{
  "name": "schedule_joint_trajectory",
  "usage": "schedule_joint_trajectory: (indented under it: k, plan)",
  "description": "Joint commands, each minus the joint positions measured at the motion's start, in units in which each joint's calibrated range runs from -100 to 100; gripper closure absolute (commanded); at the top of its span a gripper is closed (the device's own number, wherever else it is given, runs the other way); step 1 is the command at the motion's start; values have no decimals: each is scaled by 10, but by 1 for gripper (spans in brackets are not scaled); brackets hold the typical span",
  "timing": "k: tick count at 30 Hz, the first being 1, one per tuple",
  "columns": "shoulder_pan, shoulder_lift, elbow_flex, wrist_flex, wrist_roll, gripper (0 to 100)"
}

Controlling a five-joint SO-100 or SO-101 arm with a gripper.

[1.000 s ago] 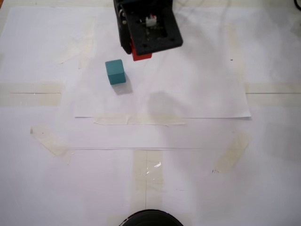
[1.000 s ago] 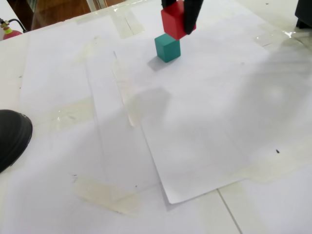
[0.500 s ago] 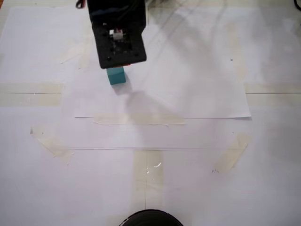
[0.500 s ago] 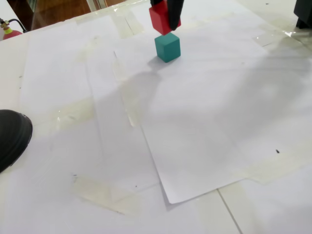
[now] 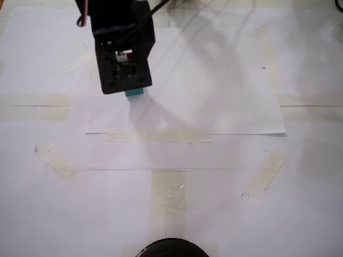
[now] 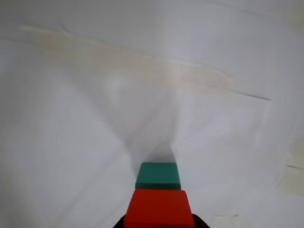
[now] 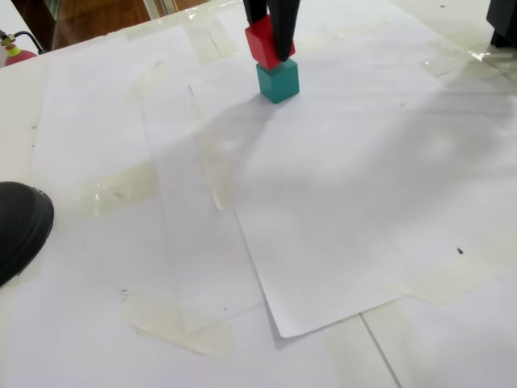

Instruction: Put the red cube on the top of the blue cube.

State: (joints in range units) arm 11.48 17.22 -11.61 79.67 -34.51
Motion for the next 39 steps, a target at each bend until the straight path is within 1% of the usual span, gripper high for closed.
schedule_joint_trajectory:
  k: [1, 9, 30, 34, 39]
  plan:
    - [12, -14, -38, -11, 4, 88]
    - [11, -25, -1, -31, -2, 88]
    - [6, -36, 39, -38, -8, 88]
    - [5, -36, 48, -42, -9, 84]
    - [3, -39, 50, -43, -10, 75]
